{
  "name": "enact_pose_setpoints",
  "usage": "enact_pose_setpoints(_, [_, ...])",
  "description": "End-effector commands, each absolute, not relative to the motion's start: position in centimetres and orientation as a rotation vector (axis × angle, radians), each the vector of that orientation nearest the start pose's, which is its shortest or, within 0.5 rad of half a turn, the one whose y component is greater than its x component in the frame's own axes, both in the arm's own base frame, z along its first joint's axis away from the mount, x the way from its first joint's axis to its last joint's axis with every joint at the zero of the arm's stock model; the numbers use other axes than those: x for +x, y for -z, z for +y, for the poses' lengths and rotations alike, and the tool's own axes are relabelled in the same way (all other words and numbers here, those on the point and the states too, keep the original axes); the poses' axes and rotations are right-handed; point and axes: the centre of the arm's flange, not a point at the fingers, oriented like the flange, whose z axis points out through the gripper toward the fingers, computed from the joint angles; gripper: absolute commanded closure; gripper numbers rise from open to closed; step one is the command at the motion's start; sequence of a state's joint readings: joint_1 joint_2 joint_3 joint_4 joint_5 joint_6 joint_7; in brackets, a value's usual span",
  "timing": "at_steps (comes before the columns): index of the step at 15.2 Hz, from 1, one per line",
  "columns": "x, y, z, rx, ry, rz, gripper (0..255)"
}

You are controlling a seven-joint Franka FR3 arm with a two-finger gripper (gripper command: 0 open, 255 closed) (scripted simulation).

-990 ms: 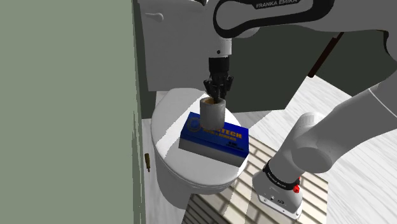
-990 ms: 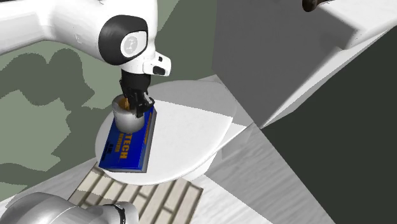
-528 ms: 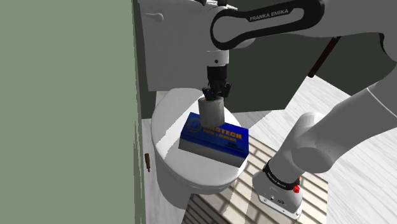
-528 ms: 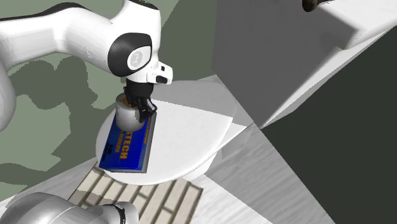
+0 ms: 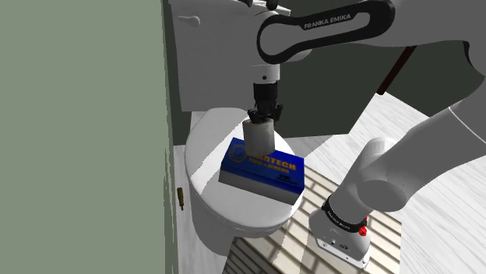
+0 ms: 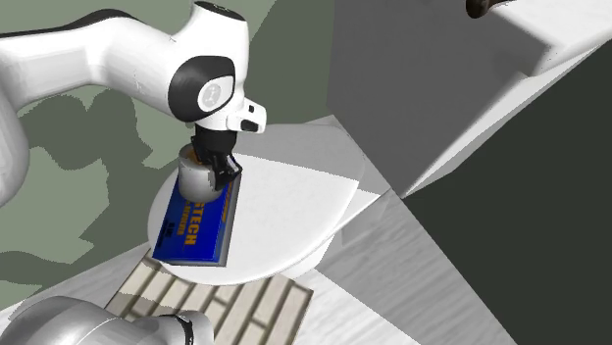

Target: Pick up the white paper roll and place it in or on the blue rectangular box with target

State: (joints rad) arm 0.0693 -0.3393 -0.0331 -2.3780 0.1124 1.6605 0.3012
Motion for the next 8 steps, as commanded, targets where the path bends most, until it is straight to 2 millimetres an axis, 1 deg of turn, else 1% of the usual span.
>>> enact_pose_setpoints(1, [39.7, -42.1, 2.5, -3.000, -0.589, 0.444, 0])
enact_pose_setpoints(3, [39.6, -42.3, 2.6, -3.000, -0.589, 0.444, 0])
enact_pose_setpoints(6, [39.6, -42.1, 2.5, -3.000, -0.589, 0.444, 0])
enact_pose_setpoints(8, [40.6, -44.5, 2.3, -3.000, -0.589, 0.444, 0])
